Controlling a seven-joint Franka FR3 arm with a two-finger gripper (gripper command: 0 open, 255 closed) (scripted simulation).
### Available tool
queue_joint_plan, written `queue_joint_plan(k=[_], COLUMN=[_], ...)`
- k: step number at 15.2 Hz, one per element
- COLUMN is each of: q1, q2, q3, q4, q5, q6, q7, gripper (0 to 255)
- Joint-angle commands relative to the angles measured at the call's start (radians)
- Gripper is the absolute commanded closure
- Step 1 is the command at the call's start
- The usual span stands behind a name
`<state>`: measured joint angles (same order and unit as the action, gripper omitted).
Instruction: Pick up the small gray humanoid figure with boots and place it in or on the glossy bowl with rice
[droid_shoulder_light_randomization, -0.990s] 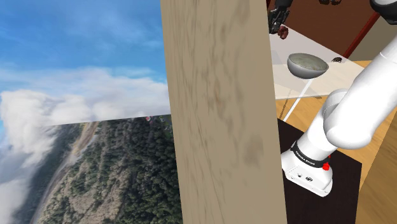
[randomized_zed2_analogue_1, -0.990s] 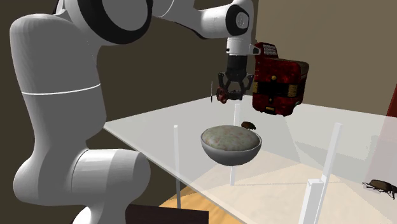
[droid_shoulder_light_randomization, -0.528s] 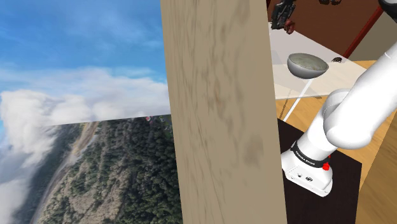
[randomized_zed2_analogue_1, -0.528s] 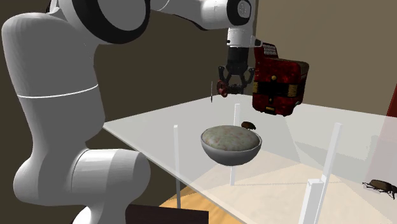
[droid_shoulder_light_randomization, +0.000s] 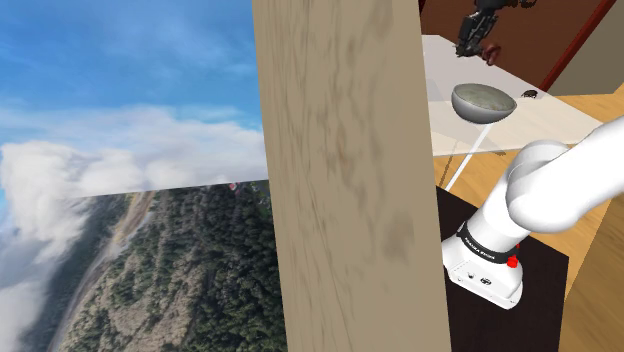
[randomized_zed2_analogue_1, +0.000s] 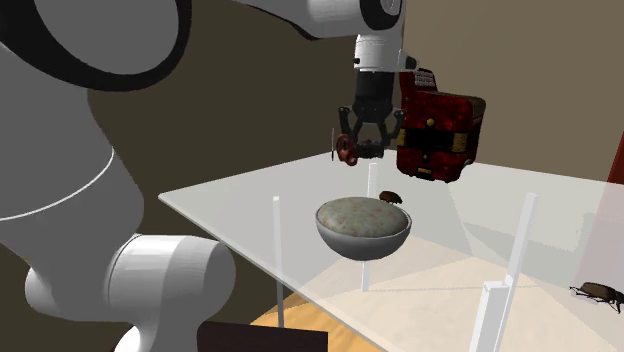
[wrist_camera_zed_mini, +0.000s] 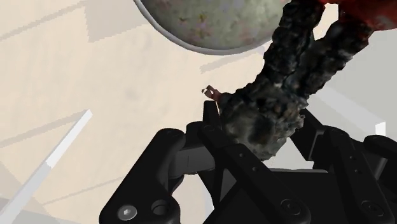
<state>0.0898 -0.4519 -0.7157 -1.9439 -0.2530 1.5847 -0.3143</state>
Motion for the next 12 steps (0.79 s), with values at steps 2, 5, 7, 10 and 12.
queue_joint_plan(k=[2,5,7,10,12], q1=[-0.051,-0.105,-0.123,-0.128,-0.132], q2=[-0.113,-0.216,-0.248,-0.259,-0.264], q3=[0.031,0.057,0.060,0.051,0.045], q4=[-0.075,-0.138,-0.170,-0.215,-0.244], q5=[-0.057,-0.100,-0.115,-0.125,-0.132], q6=[-0.028,-0.064,-0.063,-0.027,-0.003], q7=[-0.001,-0.010,-0.014,-0.010,-0.007], gripper=[255,255,255,255,255])
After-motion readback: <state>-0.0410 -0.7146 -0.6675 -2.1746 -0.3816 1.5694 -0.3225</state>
